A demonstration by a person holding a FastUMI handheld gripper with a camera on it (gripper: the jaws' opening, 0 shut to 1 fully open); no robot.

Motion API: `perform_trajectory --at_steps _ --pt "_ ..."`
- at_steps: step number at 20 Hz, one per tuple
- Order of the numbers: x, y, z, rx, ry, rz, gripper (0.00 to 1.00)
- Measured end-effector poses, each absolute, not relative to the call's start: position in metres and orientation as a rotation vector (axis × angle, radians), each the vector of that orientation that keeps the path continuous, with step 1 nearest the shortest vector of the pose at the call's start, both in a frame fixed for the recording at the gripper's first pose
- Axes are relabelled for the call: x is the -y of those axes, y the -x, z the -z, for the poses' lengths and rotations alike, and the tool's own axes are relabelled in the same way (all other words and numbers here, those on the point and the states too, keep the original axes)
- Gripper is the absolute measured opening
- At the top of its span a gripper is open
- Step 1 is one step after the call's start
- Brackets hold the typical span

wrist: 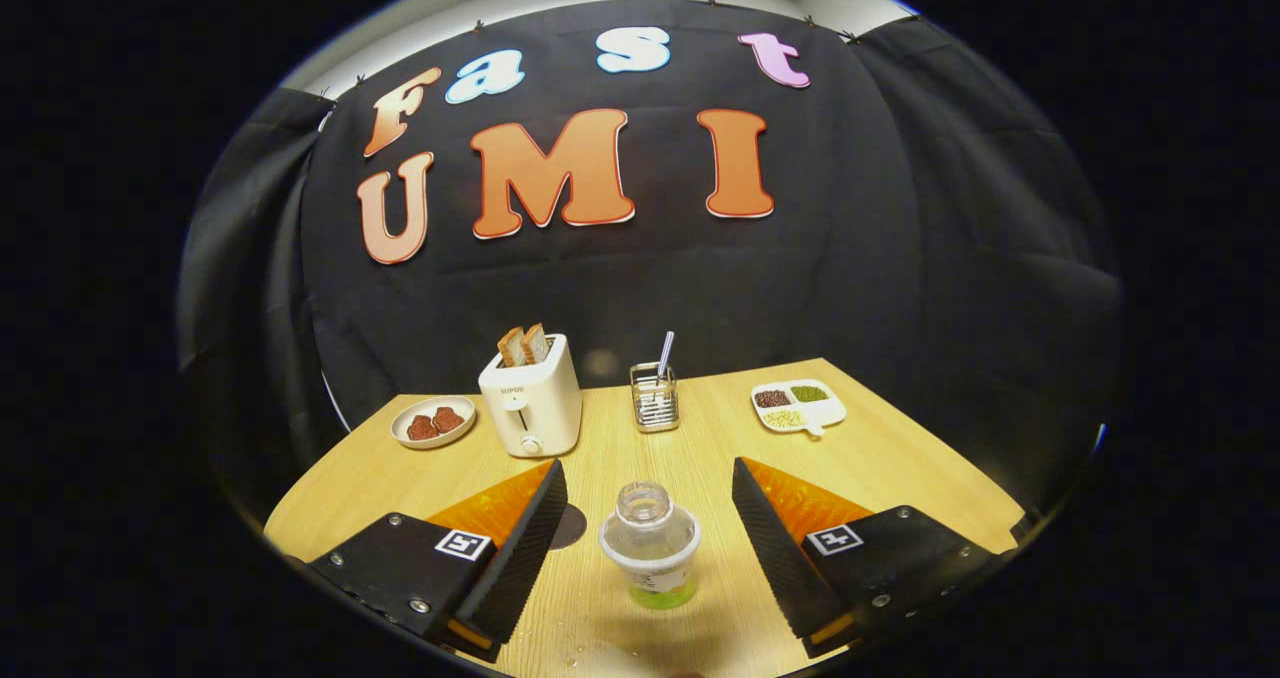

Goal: Take the bottle from table, then pour the juice into the cup, finally place the bottle on the coaster

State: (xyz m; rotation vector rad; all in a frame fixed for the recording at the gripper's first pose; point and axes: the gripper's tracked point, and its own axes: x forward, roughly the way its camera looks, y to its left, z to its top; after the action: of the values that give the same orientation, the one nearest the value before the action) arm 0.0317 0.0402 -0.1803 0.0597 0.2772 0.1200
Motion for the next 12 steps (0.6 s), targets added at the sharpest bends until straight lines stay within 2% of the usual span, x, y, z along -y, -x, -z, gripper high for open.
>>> perform_trajectory --at_steps 12 --pt "-0.043 -0.040 0.275 -0.458 -0.014 -0.117 0.99"
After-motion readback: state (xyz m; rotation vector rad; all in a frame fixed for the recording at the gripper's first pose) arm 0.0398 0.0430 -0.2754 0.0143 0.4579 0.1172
